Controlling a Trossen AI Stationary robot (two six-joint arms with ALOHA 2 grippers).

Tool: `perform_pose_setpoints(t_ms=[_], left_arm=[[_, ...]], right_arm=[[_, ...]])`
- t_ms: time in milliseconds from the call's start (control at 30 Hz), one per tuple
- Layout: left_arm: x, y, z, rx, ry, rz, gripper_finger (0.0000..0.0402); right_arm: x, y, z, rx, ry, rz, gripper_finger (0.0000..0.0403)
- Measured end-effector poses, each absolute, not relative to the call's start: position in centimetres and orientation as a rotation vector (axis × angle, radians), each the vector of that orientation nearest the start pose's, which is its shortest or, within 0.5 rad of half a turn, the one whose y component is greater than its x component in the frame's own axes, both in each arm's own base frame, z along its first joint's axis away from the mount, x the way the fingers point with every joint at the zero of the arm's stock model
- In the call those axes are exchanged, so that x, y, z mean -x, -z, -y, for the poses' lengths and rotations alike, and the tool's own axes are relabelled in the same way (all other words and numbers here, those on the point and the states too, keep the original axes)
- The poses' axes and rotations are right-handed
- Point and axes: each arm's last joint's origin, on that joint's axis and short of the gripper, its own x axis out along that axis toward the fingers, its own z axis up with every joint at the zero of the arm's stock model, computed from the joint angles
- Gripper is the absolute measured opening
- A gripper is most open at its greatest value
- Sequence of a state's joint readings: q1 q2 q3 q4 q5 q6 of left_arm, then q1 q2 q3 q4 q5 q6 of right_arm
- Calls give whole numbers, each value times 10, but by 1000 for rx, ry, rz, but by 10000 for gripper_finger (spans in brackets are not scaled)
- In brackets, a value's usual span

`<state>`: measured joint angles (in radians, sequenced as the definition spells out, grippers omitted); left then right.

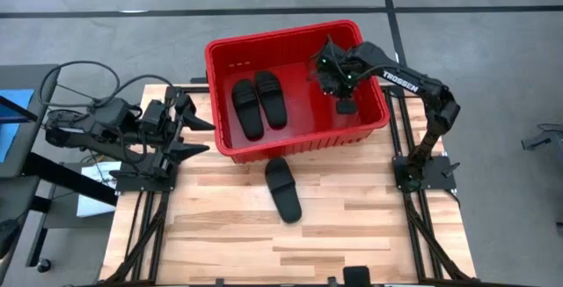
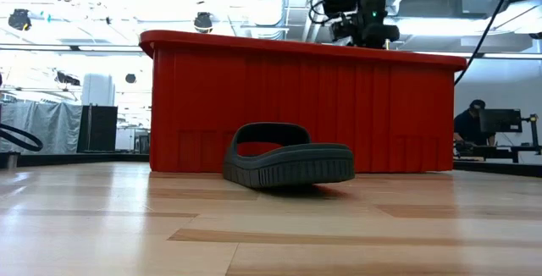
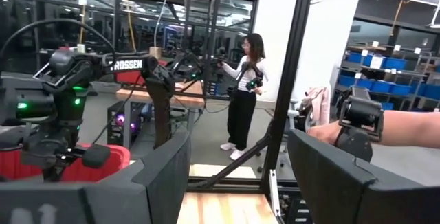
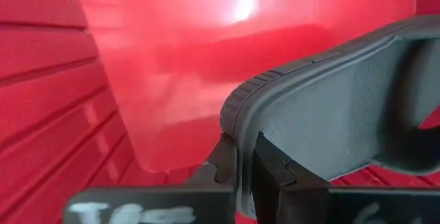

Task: Pick and place slides into bin
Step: Put the black slides into the red bin

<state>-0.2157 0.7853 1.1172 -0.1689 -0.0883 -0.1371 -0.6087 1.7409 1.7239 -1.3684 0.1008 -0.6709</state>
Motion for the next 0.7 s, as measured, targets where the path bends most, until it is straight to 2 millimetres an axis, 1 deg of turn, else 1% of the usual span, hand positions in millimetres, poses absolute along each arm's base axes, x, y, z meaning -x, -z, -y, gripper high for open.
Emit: perform_pose_setpoints(t_ms=[100, 200, 300, 500, 700], left_arm=[[-138, -442, 27, 161, 121, 154, 234], [-138, -442, 27, 157, 104, 155, 234], [-138, -442, 27, 157, 100, 156, 234], [-138, -442, 27, 158, 100, 156, 234], [-138, -442, 27, 164, 101, 156, 234]], right_arm=[[-269, -318, 201, 177, 117, -1467, 3], [-270, -305, 212, 136, 106, -1498, 3], [-276, -290, 219, 129, 70, -1536, 3], [-291, -257, 226, 124, -25, -1607, 3], [-300, -229, 233, 101, -77, -1665, 3]])
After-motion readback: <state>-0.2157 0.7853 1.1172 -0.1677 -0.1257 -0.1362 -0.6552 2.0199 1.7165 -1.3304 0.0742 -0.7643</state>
